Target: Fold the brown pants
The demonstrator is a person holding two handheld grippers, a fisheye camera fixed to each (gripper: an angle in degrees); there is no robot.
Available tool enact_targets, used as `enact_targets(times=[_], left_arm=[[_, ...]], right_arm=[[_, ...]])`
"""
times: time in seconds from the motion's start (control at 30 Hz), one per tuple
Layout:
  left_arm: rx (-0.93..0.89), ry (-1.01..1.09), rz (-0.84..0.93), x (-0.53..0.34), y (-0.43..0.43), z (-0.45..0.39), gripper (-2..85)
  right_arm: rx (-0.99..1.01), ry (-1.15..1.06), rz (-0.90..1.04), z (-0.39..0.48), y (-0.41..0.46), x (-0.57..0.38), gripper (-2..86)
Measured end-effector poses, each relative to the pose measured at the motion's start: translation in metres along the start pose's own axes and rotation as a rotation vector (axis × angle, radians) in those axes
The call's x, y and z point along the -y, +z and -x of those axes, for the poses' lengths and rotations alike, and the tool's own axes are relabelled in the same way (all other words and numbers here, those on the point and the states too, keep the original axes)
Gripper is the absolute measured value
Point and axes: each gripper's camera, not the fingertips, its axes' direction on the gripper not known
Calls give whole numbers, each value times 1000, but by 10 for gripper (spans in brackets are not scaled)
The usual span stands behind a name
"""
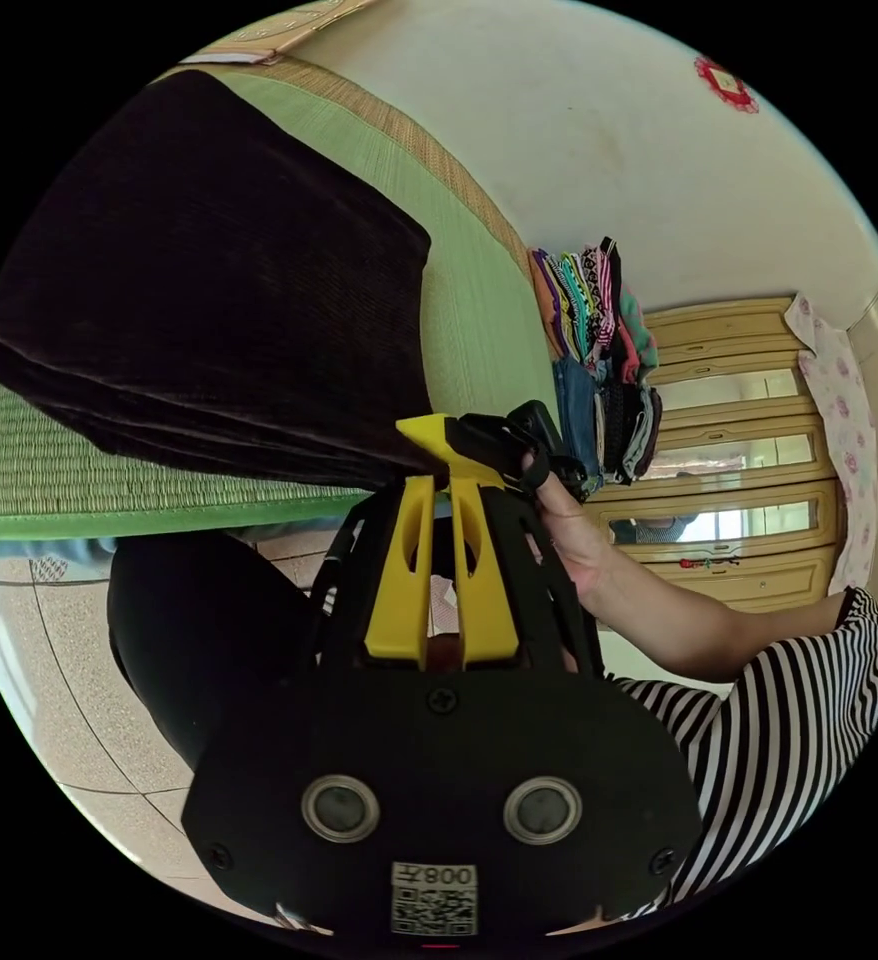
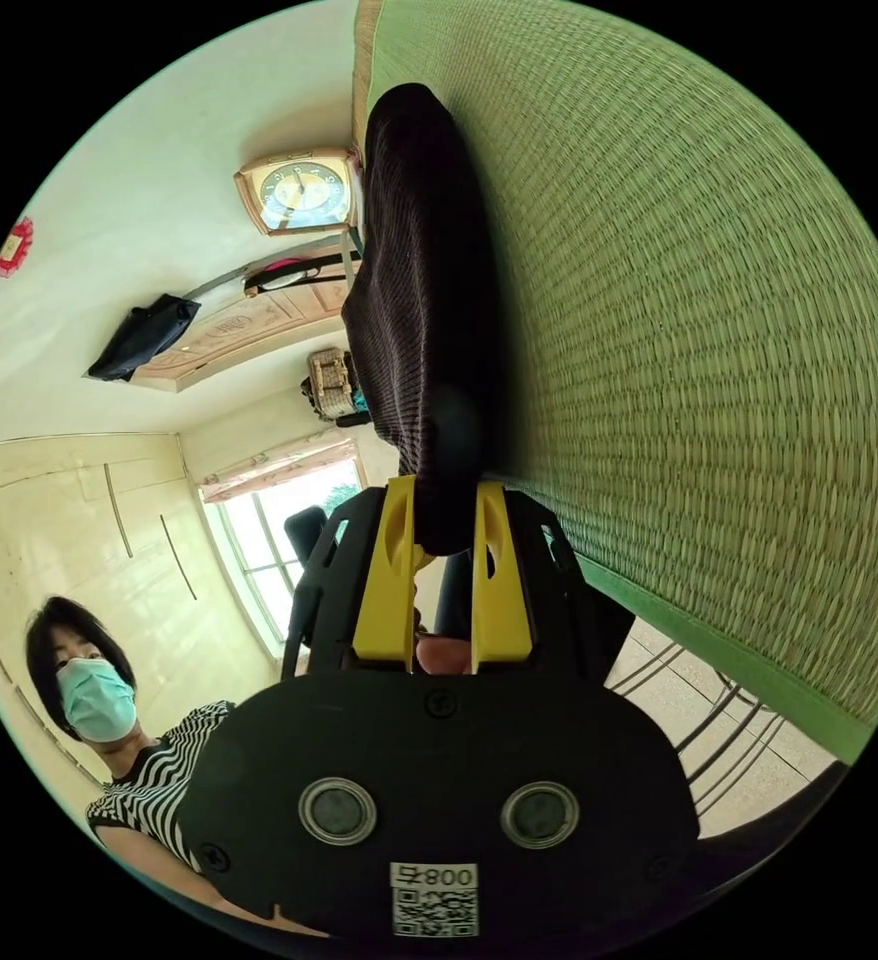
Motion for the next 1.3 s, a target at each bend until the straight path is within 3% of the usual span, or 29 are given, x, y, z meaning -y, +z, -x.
enact_targets(times=[0.23, 0.47, 0.67, 1.3], left_arm=[[-65, -108, -163, -17, -86, 66, 61], [-259, -396, -471, -40, -168, 177, 124], [-414, -559, -616, -41, -193, 248, 160], [-528, -648, -635, 39, -169, 346, 177]], right_arm=[[1, -57, -8, 28, -10, -7, 76], [6, -101, 0, 59, -14, -12, 72], [-12, -143, 9, 89, -14, -13, 71], [-28, -190, 18, 121, -15, -41, 69]])
